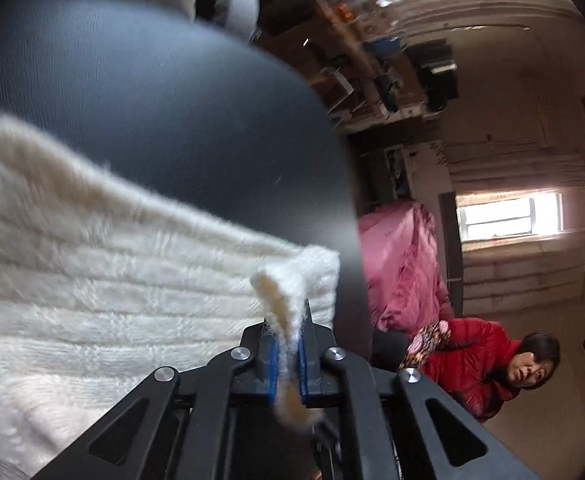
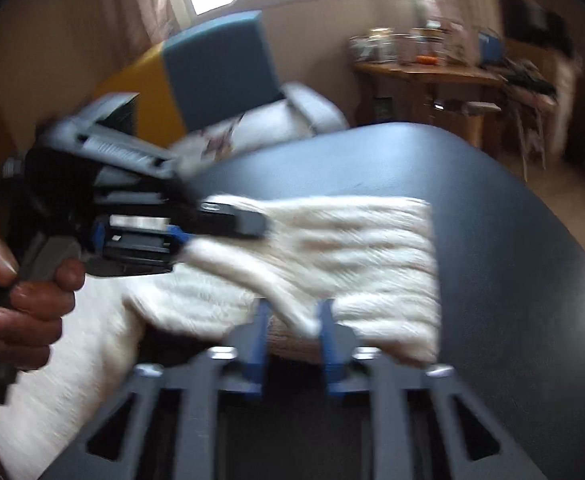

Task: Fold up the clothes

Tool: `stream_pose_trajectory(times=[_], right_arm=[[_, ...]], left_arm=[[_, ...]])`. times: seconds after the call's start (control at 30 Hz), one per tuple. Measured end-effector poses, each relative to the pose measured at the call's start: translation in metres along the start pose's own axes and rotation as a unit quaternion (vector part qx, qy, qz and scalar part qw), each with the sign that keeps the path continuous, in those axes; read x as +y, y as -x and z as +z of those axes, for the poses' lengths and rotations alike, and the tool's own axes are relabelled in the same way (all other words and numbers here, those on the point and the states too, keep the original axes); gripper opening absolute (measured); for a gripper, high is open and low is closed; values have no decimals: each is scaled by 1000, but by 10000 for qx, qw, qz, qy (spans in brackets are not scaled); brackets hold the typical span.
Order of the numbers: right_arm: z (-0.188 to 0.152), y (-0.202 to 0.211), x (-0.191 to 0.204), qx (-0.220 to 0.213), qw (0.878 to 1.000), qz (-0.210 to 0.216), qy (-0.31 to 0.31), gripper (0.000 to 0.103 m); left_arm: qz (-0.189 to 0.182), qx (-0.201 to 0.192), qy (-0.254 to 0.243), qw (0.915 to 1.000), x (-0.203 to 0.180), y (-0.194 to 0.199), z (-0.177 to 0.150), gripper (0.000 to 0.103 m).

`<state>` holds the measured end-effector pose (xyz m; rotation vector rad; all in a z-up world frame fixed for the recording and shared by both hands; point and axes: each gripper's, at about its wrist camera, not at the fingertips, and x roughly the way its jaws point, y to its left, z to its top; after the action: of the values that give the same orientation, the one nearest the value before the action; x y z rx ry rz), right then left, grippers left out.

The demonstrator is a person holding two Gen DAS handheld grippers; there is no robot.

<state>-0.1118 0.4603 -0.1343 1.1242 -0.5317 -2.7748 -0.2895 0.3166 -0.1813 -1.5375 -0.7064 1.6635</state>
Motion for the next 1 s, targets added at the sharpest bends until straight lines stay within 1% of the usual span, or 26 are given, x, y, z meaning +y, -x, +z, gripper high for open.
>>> stream_pose_trajectory(times=[0.03,0.07,0.1,0.13,0.2,0.23,0.27,0.3,0.33,0.4,0.43,0.47,0.53,0.6,0.63,0.73,0.8,0.9,1.0], right_arm=[[-2,7,-6,-55,9994,195,-298,71],[-4,15,-13,-110,9974,390,-595,78],[-6,20,-19,-117,9937,636,-914,81],[-11,21,-23,-62,9875,947,-1259,83],[-17,20,-28,17,9720,1501,-1809,88],[-20,20,-29,34,9623,1780,-2058,91],[-23,19,-28,29,9497,2099,-2326,96],[-25,15,-25,14,9344,2437,-2598,99],[-26,9,-20,-5,9178,2765,-2850,103],[-27,-3,-11,-42,8791,3404,-3335,103],[-26,-11,-3,-43,8619,3637,-3534,103],[-24,-20,6,-27,8528,3729,-3657,103],[-20,-36,26,-14,8418,3816,-3818,103],[-17,-52,45,6,8311,3914,-3950,103],[-16,-60,53,29,8273,3920,-4022,103],[-12,-82,73,65,8251,3833,-4150,103],[-11,-95,85,199,8326,3688,-4127,103],[-11,-106,96,339,8439,3500,-4051,103],[-12,-114,105,467,8549,3319,-3960,103]], left_arm=[[-76,-152,-61,9998,-6,13,3,6],[-111,-295,-111,9994,-12,26,8,6],[-164,-484,-158,9986,-20,42,15,6],[-228,-619,-201,9976,-26,55,21,6],[-297,-941,-295,9947,-37,90,29,6],[-342,-1055,-322,9933,-41,104,33,6],[-352,-1196,-353,9916,-43,123,34,6],[-358,-1341,-383,9896,-44,143,36,6],[-361,-1439,-407,9881,-44,160,36,6],[-321,-1651,-441,9848,-45,194,35,6],[-273,-1771,-450,9828,-46,211,34,6],[-246,-1902,-481,9803,-43,232,31,6],[-224,-2143,-530,9751,-32,272,25,6],[-306,-2413,-466,9689,-19,314,18,6],[-308,-2526,-384,9663,-13,330,14,6],[-327,-2866,-260,9571,18,382,-3,6],[-339,-3072,-62,9510,48,412,-18,6],[-37,-3231,121,9463,93,437,-40,6],[198,-3208,601,9450,152,441,-60,6]])
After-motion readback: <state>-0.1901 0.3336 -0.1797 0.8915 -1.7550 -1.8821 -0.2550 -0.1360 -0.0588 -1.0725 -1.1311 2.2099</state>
